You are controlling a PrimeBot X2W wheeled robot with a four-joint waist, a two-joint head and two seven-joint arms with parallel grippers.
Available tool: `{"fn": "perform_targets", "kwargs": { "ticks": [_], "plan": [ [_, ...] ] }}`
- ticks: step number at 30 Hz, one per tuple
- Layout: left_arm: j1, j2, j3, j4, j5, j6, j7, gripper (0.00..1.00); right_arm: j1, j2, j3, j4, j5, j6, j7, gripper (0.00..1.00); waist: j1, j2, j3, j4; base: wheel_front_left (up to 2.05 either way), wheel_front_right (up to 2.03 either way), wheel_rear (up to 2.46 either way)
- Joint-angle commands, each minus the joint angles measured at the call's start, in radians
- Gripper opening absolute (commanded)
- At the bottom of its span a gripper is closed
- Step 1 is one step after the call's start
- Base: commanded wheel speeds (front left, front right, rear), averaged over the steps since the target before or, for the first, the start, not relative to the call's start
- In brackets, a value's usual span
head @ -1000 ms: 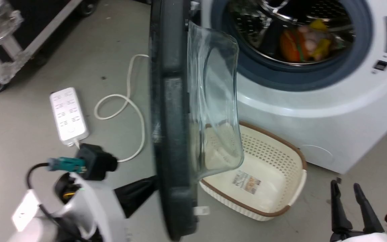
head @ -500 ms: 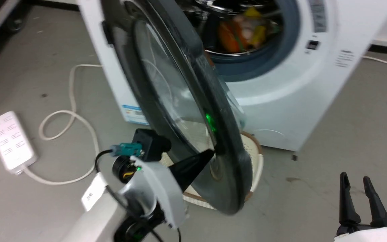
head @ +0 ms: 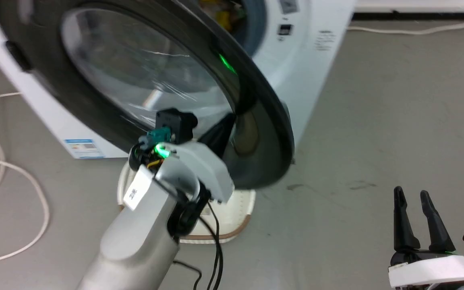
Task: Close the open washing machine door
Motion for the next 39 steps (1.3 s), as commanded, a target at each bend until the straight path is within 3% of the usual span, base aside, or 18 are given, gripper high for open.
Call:
{"fn": "perform_targets", "kwargs": {
  "ticks": [1, 10, 19, 22, 28, 32, 34, 39],
  "plan": [
    [-0.041, -0.021, 0.009, 0.044, 0.009, 0.014, -0.029, 0.0, -0.019, 0.0, 0.007, -0.004, 0.011, 0.001, -0.004, 1.0, -0.0001, -0.0001, 0.029, -0.052, 0.0, 0.0, 0.0],
    [-0.177, -0.081, 0.067, 0.26, 0.0, 0.078, -0.164, 0.0, -0.023, 0.0, 0.012, -0.002, 0.025, 0.001, -0.004, 1.0, -0.0001, -0.0001, 0.04, -0.075, 0.0, 0.0, 0.0],
    [-0.165, -0.101, 0.099, 0.312, -0.122, 0.019, -0.152, 0.0, 0.003, 0.0, 0.008, 0.01, 0.006, 0.001, -0.004, 1.0, -0.0001, -0.0001, -0.054, -0.027, 0.0, 0.0, 0.0],
    [-0.132, -0.075, 0.143, 0.26, -0.151, 0.025, -0.181, 0.0, 0.026, 0.0, 0.007, 0.013, -0.008, 0.001, -0.004, 1.0, -0.0001, -0.0001, -0.105, -0.002, 0.0, 0.0, 0.0],
    [-0.017, 0.021, 0.25, 0.13, -0.159, 0.097, -0.276, 0.0, 0.044, 0.0, 0.022, 0.02, -0.037, 0.001, -0.004, 1.0, -0.0001, -0.0001, -0.173, 0.024, 0.0, 0.0, 0.0],
    [0.049, 0.077, 0.277, 0.056, -0.102, 0.131, -0.311, 0.0, 0.041, 0.0, 0.03, 0.021, -0.046, 0.001, -0.004, 1.0, -0.0001, -0.0001, -0.189, 0.028, 0.0, 0.0, 0.0],
    [0.123, 0.129, 0.286, -0.017, -0.017, 0.151, -0.324, 0.0, 0.041, 0.0, 0.037, 0.026, -0.052, 0.001, -0.004, 1.0, -0.0001, -0.0001, -0.208, 0.033, 0.0, 0.0, 0.0],
    [0.223, 0.167, 0.316, -0.113, 0.094, 0.177, -0.327, 0.0, 0.048, 0.0, 0.043, 0.03, -0.06, 0.001, -0.004, 1.0, -0.0001, -0.0001, -0.225, 0.04, 0.0, 0.0, 0.0]
  ]
}}
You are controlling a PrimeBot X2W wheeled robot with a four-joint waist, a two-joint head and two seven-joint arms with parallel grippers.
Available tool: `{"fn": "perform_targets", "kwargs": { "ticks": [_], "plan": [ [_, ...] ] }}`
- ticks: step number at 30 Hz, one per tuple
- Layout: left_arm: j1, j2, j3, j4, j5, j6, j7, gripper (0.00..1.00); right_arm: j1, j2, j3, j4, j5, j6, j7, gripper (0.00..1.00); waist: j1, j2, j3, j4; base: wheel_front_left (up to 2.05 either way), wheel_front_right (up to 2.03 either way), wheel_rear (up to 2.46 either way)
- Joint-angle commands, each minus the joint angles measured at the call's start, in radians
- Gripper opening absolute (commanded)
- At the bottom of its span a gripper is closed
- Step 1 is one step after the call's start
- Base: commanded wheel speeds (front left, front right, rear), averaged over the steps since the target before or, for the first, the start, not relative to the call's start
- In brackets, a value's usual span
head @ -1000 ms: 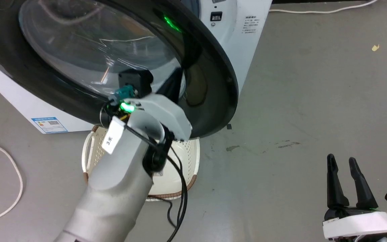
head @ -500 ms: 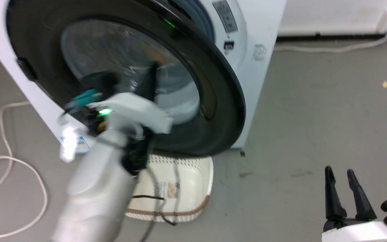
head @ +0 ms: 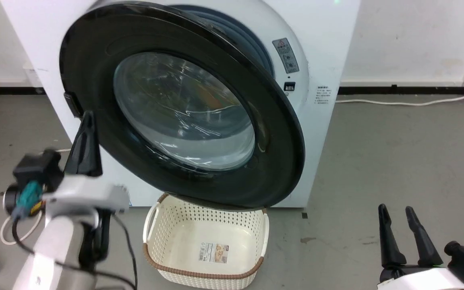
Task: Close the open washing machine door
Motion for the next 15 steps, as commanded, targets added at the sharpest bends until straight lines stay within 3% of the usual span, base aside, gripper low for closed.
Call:
{"fn": "perform_targets", "kwargs": {
  "ticks": [1, 5, 15],
  "plan": [
    [0.043, 0.004, 0.009, -0.018, 0.022, 0.006, -0.005, 0.0, 0.009, 0.001, 0.003, 0.004, -0.007, 0.001, -0.004, 1.0, 0.0002, 0.0, -0.006, 0.003, 0.0, 0.0, 0.0],
    [0.155, -0.013, 0.022, -0.048, 0.046, 0.005, -0.005, 0.0, 0.018, 0.001, 0.0, 0.001, -0.01, 0.001, -0.004, 1.0, 0.0002, 0.0, -0.016, 0.01, 0.0, 0.0, 0.0],
    [0.315, -0.053, 0.005, -0.031, -0.011, -0.025, 0.004, 0.0, 0.064, 0.001, 0.017, -0.001, -0.024, 0.001, -0.004, 1.0, 0.0002, 0.0, -0.016, 0.03, 0.0, 0.0, 0.0]
  ]
}}
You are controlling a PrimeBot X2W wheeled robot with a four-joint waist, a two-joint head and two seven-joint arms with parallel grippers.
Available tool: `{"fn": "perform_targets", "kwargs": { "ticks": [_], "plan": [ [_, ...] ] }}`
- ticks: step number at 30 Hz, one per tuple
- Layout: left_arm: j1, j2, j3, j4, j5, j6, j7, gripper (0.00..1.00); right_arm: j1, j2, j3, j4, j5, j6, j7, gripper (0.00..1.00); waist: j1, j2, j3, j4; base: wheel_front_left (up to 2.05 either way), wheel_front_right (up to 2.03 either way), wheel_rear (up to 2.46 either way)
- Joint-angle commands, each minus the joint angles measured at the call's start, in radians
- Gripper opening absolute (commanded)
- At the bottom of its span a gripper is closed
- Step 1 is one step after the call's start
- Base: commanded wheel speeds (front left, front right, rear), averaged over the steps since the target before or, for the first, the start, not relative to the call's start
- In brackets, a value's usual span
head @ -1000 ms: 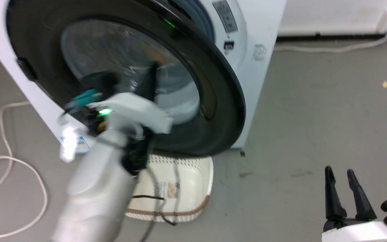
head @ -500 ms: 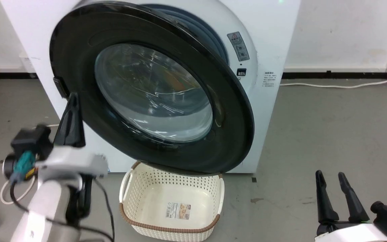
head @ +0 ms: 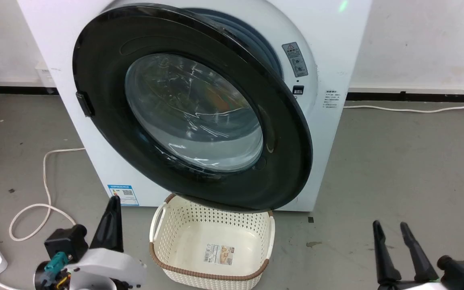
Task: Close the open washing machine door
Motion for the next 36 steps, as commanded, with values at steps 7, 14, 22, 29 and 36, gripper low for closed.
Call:
{"fn": "perform_targets", "kwargs": {
  "ticks": [7, 14, 22, 29, 36],
  "plan": [
    [0.03, -0.001, -0.025, 0.018, 0.004, -0.008, 0.009, 0.0, 0.027, 0.001, 0.009, -0.001, -0.019, 0.001, -0.004, 1.0, 0.0, 0.0, 0.004, 0.01, 0.0, 0.0, 0.0],
    [0.027, -0.007, -0.027, 0.019, 0.008, 0.008, 0.008, 1.0, 0.021, 0.001, 0.018, -0.004, -0.037, 0.001, -0.004, 1.0, 0.0, 0.0, 0.007, 0.008, 0.0, 0.0, 0.0],
    [0.03, -0.013, -0.017, -0.003, 0.021, 0.026, -0.001, 1.0, -0.003, 0.001, 0.024, 0.0, -0.122, 0.001, 0.001, 0.0, 0.0, 0.0, 0.007, 0.019, 0.0, 0.0, 0.0],
    [0.029, -0.016, -0.018, -0.029, 0.033, 0.033, -0.003, 1.0, -0.097, 0.001, 0.1, 0.013, -0.152, 0.001, 0.056, 0.0, 0.0, 0.0, 0.029, 0.039, 0.0, 0.0, 0.0],
    [0.017, -0.018, -0.026, -0.062, 0.047, 0.044, -0.004, 1.0, -0.258, 0.001, 0.16, 0.118, -0.151, 0.001, 0.057, 0.0, 0.0, 0.0, 0.082, 0.072, 0.0, 0.0, 0.0]
  ]
}}
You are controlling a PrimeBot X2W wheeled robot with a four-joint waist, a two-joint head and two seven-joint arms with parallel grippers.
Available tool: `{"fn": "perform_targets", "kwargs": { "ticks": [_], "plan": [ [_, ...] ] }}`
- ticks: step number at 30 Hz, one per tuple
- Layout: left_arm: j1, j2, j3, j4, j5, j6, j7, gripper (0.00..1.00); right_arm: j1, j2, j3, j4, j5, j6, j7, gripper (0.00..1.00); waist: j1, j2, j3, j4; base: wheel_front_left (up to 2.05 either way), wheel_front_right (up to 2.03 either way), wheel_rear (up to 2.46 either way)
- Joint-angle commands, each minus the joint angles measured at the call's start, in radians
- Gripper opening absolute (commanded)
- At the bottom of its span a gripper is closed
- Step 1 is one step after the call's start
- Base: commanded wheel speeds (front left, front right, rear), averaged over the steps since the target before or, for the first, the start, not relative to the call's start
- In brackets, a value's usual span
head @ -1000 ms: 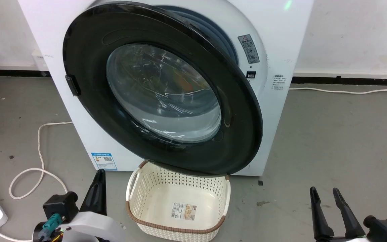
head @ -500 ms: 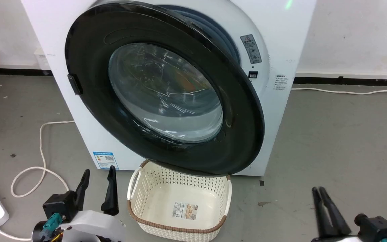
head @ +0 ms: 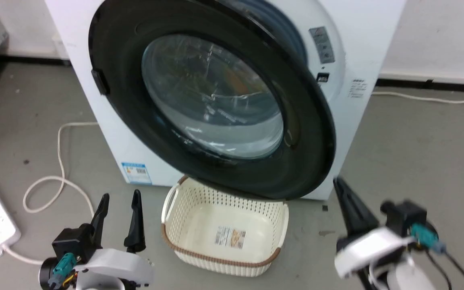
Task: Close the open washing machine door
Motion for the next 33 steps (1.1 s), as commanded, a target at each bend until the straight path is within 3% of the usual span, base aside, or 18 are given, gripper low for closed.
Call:
{"fn": "perform_targets", "kwargs": {
  "ticks": [1, 13, 33],
  "plan": [
    [-0.007, -0.003, -0.001, -0.016, 0.009, 0.006, -0.004, 1.0, -0.06, 0.001, 0.0, 0.033, 0.0, 0.001, -0.009, 0.0, -0.0001, 0.0, 0.036, 0.018, 0.0, 0.0, 0.0],
    [-0.095, -0.017, -0.018, -0.049, 0.033, 0.005, -0.006, 1.0, -0.31, 0.001, -0.094, 0.247, -0.029, 0.001, -0.056, 0.0, -0.0001, 0.0, 0.173, 0.078, 0.0, 0.0, 0.0],
    [-0.199, -0.058, -0.015, -0.056, 0.071, -0.014, -0.008, 1.0, -0.612, 0.001, -0.354, 0.273, -0.137, 0.001, -0.066, 0.0, -0.0001, 0.0, 0.362, 0.129, 0.0, 0.0, 0.0]
  ]
}}
